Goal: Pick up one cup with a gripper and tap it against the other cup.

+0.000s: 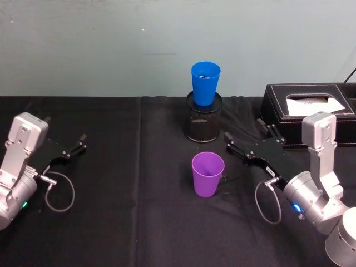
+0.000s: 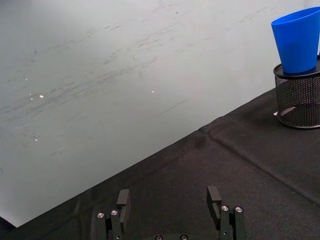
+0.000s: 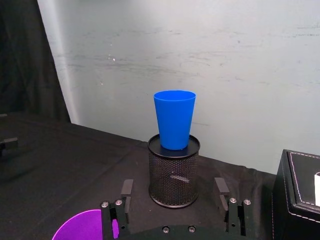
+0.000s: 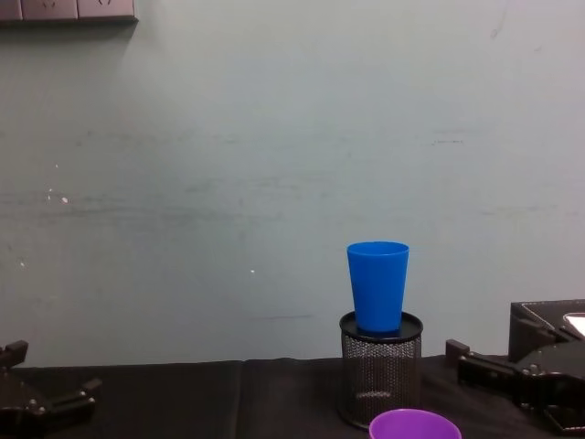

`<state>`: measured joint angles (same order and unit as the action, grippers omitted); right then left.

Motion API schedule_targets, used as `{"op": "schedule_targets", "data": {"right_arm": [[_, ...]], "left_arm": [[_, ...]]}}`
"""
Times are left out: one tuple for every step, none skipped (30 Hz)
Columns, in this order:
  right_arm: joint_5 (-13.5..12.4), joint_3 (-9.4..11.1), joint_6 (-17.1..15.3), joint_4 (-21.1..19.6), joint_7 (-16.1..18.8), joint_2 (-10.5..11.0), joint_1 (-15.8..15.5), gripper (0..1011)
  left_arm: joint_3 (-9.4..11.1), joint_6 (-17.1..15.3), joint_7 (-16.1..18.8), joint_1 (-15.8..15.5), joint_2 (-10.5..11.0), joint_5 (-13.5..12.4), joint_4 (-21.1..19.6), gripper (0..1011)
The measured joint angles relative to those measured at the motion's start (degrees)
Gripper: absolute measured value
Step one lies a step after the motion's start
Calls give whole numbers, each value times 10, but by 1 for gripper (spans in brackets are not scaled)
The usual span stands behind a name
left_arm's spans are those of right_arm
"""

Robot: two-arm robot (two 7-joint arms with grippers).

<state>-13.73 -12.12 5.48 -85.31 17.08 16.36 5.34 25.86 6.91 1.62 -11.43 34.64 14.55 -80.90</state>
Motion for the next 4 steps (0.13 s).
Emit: {"op": "schedule_targets", "data": {"right_arm": [[0,0,0,0,0,0,0,1000],[0,0,0,0,0,0,0,1000],[0,0,0,0,0,0,0,1000],[0,0,0,0,0,0,0,1000]], "left_arm": [[0,0,0,0,0,0,0,1000],[0,0,0,0,0,0,0,1000],[0,0,0,0,0,0,0,1000],[0,0,0,0,0,0,0,1000]]}}
